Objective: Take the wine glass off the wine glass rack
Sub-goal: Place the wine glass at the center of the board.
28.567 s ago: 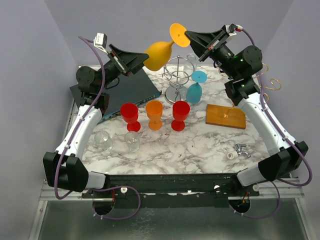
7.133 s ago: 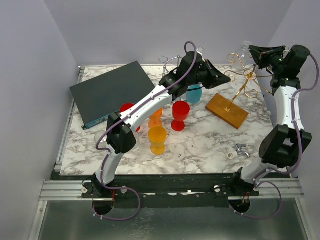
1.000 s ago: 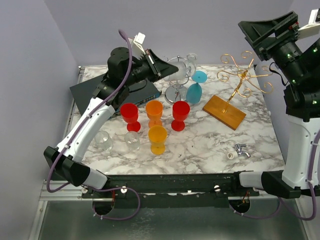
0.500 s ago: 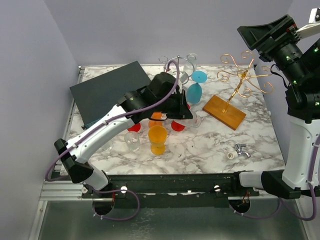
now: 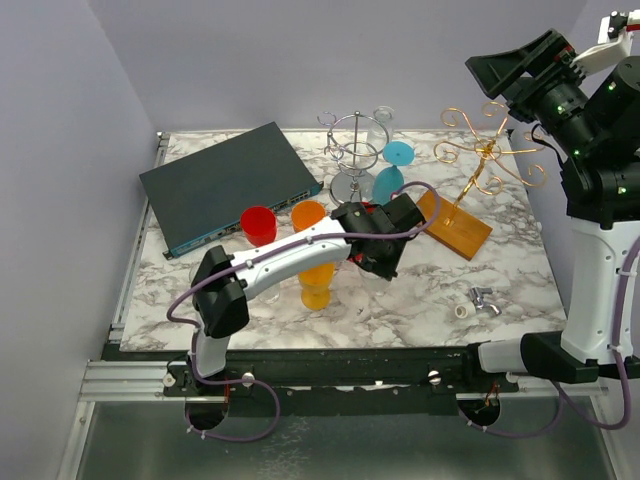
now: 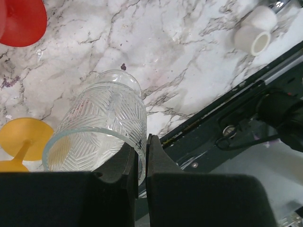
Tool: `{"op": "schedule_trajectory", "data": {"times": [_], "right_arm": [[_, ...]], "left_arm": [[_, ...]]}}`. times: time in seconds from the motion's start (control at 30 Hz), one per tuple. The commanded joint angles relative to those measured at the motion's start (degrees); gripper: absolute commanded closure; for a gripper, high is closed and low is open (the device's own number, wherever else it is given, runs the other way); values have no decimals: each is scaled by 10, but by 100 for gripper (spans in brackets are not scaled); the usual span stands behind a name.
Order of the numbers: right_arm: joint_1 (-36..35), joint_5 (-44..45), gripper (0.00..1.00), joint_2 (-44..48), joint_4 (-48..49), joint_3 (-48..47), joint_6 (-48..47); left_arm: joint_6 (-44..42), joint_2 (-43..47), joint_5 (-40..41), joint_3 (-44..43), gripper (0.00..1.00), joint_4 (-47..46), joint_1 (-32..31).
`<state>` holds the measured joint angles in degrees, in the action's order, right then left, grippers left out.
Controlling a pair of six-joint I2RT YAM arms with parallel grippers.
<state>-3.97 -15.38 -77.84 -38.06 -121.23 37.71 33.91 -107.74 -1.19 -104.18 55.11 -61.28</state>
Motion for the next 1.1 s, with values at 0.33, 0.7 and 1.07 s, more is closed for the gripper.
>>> {"op": "schedule_trajectory", "data": {"times": [0.33, 0.7, 1.07], "right_arm": [[1, 13, 0, -20, -7, 29, -30], [1, 17, 0, -15, 1, 52, -37], [1, 19, 0, -11, 4, 59, -41]], "left_arm": [[-42, -83, 57, -53, 100, 38, -23], [-46, -108, 56, -59, 94, 39, -24], [-53, -114, 55, -67, 73, 43, -24]]}}
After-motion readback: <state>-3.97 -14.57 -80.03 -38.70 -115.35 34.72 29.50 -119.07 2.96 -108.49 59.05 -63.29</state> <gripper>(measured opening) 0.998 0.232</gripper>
